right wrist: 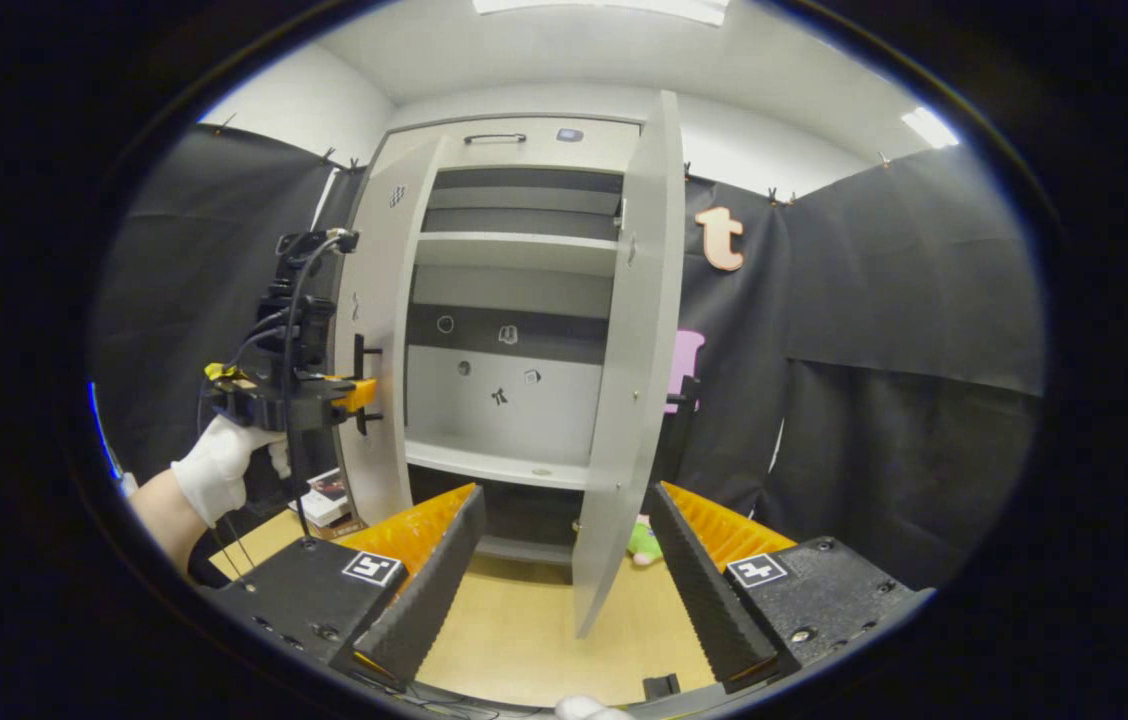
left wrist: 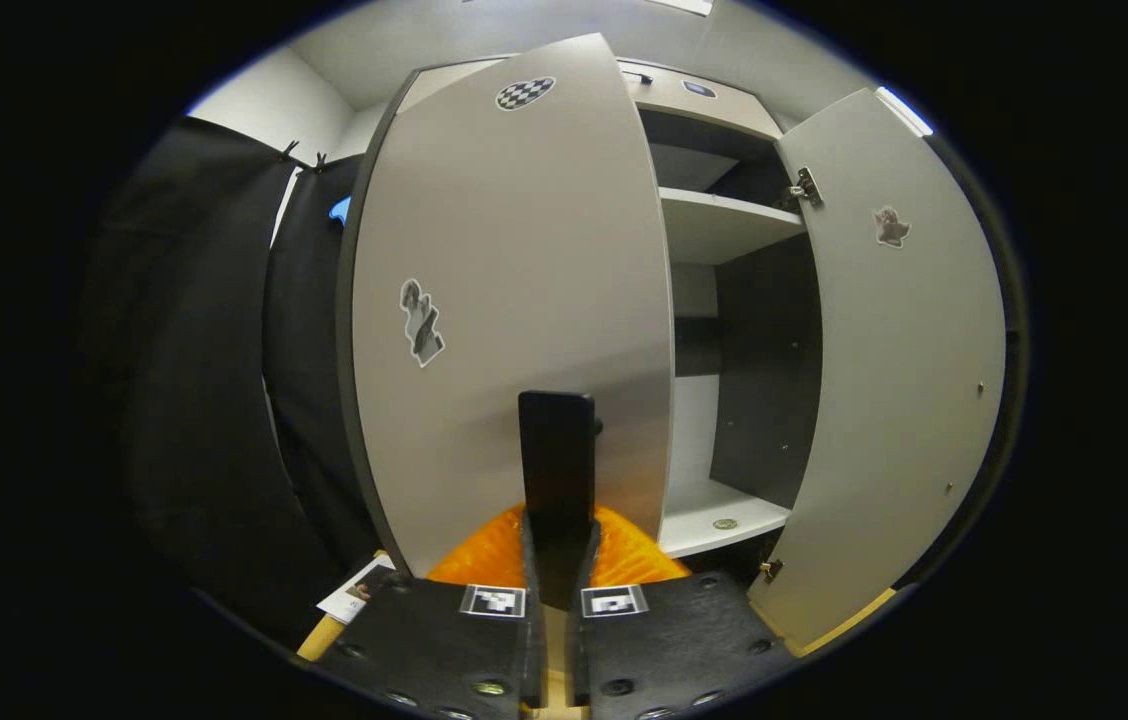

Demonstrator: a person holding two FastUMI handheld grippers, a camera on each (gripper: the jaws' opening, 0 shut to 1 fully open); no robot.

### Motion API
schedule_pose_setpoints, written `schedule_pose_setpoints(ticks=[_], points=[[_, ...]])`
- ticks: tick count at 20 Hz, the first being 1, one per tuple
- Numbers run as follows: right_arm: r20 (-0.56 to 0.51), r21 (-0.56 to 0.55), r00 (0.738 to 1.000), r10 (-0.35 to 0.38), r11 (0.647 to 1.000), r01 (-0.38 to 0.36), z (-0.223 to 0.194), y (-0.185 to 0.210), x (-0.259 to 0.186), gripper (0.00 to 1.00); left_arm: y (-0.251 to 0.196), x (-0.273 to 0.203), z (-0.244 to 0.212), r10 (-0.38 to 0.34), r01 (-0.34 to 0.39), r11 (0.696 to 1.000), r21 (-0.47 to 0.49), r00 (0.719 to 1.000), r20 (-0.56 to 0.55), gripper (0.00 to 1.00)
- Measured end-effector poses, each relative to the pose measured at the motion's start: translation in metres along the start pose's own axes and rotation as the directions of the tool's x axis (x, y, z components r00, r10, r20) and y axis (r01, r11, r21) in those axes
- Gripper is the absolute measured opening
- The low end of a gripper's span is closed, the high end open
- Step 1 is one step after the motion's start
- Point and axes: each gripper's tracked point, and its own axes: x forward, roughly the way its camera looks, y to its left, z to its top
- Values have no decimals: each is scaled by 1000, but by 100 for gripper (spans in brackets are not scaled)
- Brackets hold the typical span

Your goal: Open the right door of the double-door shoe cabinet with the right hand, and open the left door with the left hand.

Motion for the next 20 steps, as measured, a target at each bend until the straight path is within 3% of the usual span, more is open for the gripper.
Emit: schedule_pose_setpoints(ticks=[1, 8, 9, 20], points=[[1, 1, 1000, 3, 1000, -3, 1, 1, 1, 100, 3, -2, -3, -2, 2, 1000, -3, 1000, -9, 6], [9, 3, 1000, 25, 1000, -25, -1, 14, -5, 100, 30, -29, -7, 10, -10, 1000, 20, 1000, 0, 6], [11, 3, 1000, 28, 1000, -28, -1, 16, -6, 100, 34, -38, -5, 12, -12, 1000, 16, 1000, 3, 1], [17, 4, 996, 84, 996, -84, 0, 58, -11, 100, 93, -72, -12, 86, -86, 996, 22, 996, -5, 0]])
